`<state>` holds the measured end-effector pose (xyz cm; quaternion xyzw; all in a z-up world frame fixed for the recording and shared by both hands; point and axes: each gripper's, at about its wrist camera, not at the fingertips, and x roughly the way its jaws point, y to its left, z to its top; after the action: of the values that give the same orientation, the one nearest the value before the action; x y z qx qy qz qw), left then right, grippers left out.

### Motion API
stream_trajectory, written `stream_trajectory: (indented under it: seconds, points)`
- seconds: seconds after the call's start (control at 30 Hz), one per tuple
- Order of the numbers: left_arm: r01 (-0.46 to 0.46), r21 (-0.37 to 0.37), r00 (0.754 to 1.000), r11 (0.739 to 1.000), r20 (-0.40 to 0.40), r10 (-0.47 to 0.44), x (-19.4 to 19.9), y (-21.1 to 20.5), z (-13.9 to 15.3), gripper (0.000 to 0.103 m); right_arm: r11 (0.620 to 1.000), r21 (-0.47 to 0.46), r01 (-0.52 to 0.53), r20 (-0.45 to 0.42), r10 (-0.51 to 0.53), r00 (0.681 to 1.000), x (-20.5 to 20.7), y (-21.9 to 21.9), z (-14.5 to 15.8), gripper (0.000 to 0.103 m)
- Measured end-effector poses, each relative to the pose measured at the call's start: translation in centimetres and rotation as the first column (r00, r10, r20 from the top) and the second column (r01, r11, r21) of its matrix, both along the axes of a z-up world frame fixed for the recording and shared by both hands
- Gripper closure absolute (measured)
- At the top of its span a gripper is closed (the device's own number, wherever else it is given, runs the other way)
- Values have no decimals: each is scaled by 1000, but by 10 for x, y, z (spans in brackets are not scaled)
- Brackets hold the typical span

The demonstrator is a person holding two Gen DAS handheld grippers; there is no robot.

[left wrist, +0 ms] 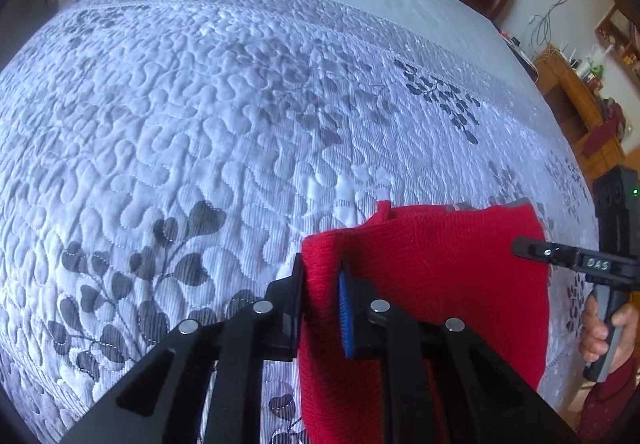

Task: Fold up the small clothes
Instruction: 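Pinch the red sweater bundle edge with the left gripper and lift it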

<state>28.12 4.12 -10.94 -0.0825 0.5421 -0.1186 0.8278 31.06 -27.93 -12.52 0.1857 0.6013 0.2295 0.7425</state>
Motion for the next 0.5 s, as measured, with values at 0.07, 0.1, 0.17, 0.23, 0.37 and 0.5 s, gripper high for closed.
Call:
stream_trajectory:
  seconds: [0.07,0.1,0.17,0.23,0.37,0.5]
  points:
    - [12,15,1000,1000,17,-12,-2,-3,1,88,999,-35,7,-16,-7,1000,2,0,-11,85]
    - [13,27,1000,1000,18,-13,-3,-4,0,88,999,-37,16,-29,-18,999,3,0,-17,83]
    - [15,40,1000,999,15,-15,-3,-6,-4,88,999,-36,31,-48,-33,998,6,-2,-26,82]
    - [11,43,1000,999,10,-11,-3,-6,-6,88,999,-36,31,-44,-33,999,5,-3,-30,83]
    - [7,51,1000,999,18,-8,-4,-8,-6,88,999,-28,27,-45,-29,999,7,-3,-33,83]
    - [6,58,1000,998,22,-8,-5,-9,-6,88,999,-29,34,-47,-35,998,4,-6,-31,82]
